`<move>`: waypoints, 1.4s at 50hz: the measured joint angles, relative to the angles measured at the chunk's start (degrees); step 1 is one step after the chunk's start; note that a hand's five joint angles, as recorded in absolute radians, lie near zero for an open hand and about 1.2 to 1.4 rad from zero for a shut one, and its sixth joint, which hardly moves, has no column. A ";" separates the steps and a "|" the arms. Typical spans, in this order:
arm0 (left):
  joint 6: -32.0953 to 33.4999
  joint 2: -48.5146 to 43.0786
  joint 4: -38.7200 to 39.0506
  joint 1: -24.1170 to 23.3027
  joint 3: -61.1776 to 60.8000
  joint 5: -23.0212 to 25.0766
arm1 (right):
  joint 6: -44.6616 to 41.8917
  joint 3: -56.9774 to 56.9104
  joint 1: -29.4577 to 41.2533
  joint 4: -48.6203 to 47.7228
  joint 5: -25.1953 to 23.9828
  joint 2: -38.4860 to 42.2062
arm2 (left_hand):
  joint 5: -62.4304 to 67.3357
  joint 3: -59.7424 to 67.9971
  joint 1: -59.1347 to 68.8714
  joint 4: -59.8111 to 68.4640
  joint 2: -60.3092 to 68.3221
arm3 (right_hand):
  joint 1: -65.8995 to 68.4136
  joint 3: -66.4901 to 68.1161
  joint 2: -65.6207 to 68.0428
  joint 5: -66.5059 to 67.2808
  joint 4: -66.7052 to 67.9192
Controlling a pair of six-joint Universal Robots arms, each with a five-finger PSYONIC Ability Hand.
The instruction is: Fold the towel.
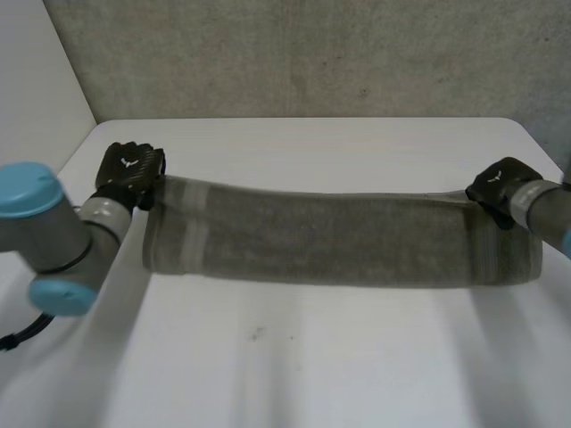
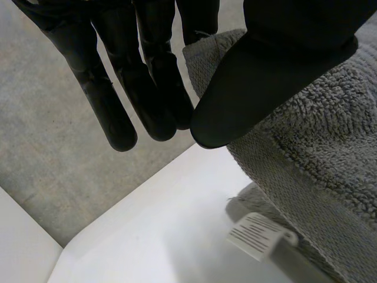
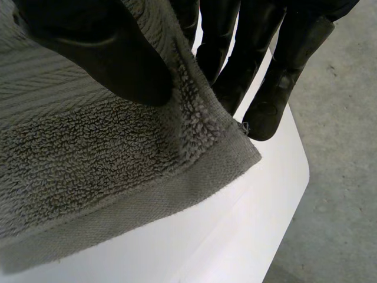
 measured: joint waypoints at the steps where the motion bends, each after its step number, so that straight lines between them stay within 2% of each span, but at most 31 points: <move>1: 0.00 -1.87 -0.36 -0.37 2.42 -0.76 | 0.37 -2.42 0.58 -0.08 0.77 1.94 | 0.00 0.00 0.00 0.00 0.00 | 0.00 0.00 0.00 0.01 0.00; 10: 0.02 -14.34 -4.36 -2.01 20.02 -3.65 | 1.41 -17.08 2.73 -2.20 3.73 12.46 | 0.00 0.00 0.00 0.00 0.00 | 0.00 0.00 0.00 0.01 0.00; 13: -0.10 -16.96 -5.46 -2.09 23.57 -3.88 | 1.36 -19.85 2.94 -4.37 4.34 14.41 | -4.48 -6.60 -5.89 -6.67 -6.66 | -22.70 -21.58 -23.27 -22.43 -21.57; 15: -0.34 -18.41 -6.03 -2.16 25.36 -3.95 | 1.38 -21.19 3.13 -6.19 5.32 15.58 | -27.45 -27.80 -25.89 -28.27 -28.30 | -44.87 -44.72 -45.82 -45.72 -43.41; 16: -0.43 -18.68 -6.14 -2.20 25.69 -3.96 | 1.41 -21.39 3.18 -6.58 5.61 15.79 | -33.94 -33.62 -32.96 -34.22 -34.31 | -49.23 -49.06 -50.24 -51.64 -48.75; 17: -0.59 -19.02 -6.28 -2.30 26.07 -3.97 | 1.53 -21.63 3.29 -7.28 6.29 16.13 | -44.07 -44.75 -42.64 -43.98 -45.40 | -58.11 -57.84 -58.74 -60.89 -57.38; 18: -0.80 -19.17 -6.37 -2.44 26.20 -3.99 | 1.74 -21.65 3.40 -7.78 6.98 16.30 | -49.70 -50.53 -50.21 -50.56 -50.63 | -61.29 -61.88 -61.64 -64.96 -61.23; 19: -0.98 -19.12 -6.42 -2.56 26.15 -4.01 | 1.95 -21.58 3.46 -7.99 7.35 16.32 | -51.50 -52.48 -52.38 -52.41 -52.87 | -62.20 -62.71 -62.22 -65.29 -61.75; 23: -2.51 -17.38 -6.46 -3.12 24.62 -4.13 | 5.07 -19.80 3.69 -8.47 8.87 15.04 | -56.15 -57.78 -57.14 -57.91 -57.92 | -63.18 -63.07 -62.30 -65.29 -61.79; 29: -7.26 -9.73 -6.49 -3.47 17.51 -4.36 | 15.34 -11.64 3.37 -8.81 8.58 7.18 | -57.32 -59.95 -59.00 -60.01 -59.89 | -63.45 -63.07 -62.30 -65.29 -61.79; 34: -11.07 0.57 -6.32 -3.44 6.18 -4.58 | 21.47 0.21 2.99 -9.49 4.78 -3.08 | -57.34 -60.16 -59.29 -60.28 -60.20 | -63.45 -63.07 -62.30 -65.29 -61.79; 41: -13.14 11.54 -4.69 -4.27 -8.71 -4.58 | 23.39 17.46 0.05 -11.11 -1.64 -14.33 | -57.39 -60.25 -59.30 -60.33 -60.30 | -63.46 -63.07 -62.30 -65.29 -61.79; 46: -13.24 14.25 -2.09 -5.80 -14.65 -4.60 | 23.77 25.59 -2.50 -13.95 -3.38 -17.02 | -57.44 -60.26 -59.30 -60.34 -60.31 | -63.46 -63.07 -62.30 -65.29 -61.79; 53: -13.06 13.98 1.78 -6.58 -17.25 -4.61 | 23.35 30.85 -4.57 -21.93 -3.52 -14.96 | -57.47 -60.26 -59.30 -60.35 -60.32 | -61.94 -62.14 -61.48 -64.33 -61.06; 61: -12.95 13.93 5.08 -5.98 -19.01 -4.67 | 22.03 30.53 -7.38 -28.10 -3.44 -9.23 | -57.47 -60.26 -59.30 -60.35 -60.32 | -37.26 -38.26 -37.55 -39.47 -37.88; 62: -12.96 13.99 5.13 -5.94 -19.08 -4.67 | 21.83 30.36 -7.61 -28.14 -3.44 -8.87 | -57.47 -60.26 -59.30 -60.35 -60.32 | -32.44 -32.66 -31.82 -34.85 -32.29; 65: -13.02 14.35 5.23 -5.78 -19.33 -4.69 | 20.24 29.28 -9.16 -28.10 -3.41 -7.05 | -57.48 -60.26 -59.30 -60.35 -60.33 | -5.68 -6.29 -4.67 -7.64 -5.96; 67: -13.04 14.50 5.21 -5.74 -19.38 -4.70 | 19.38 28.72 -10.11 -28.02 -3.33 -6.36 | -57.48 -60.26 -59.30 -60.35 -60.33 | -0.15 -1.09 0.00 -2.13 -0.67; 70: -13.06 14.64 5.16 -5.76 -19.43 -4.71 | 18.27 27.66 -11.79 -27.85 -3.18 -5.64 | -57.48 -60.27 -59.30 -60.35 -60.33 | 0.17 -0.49 0.15 -1.48 0.03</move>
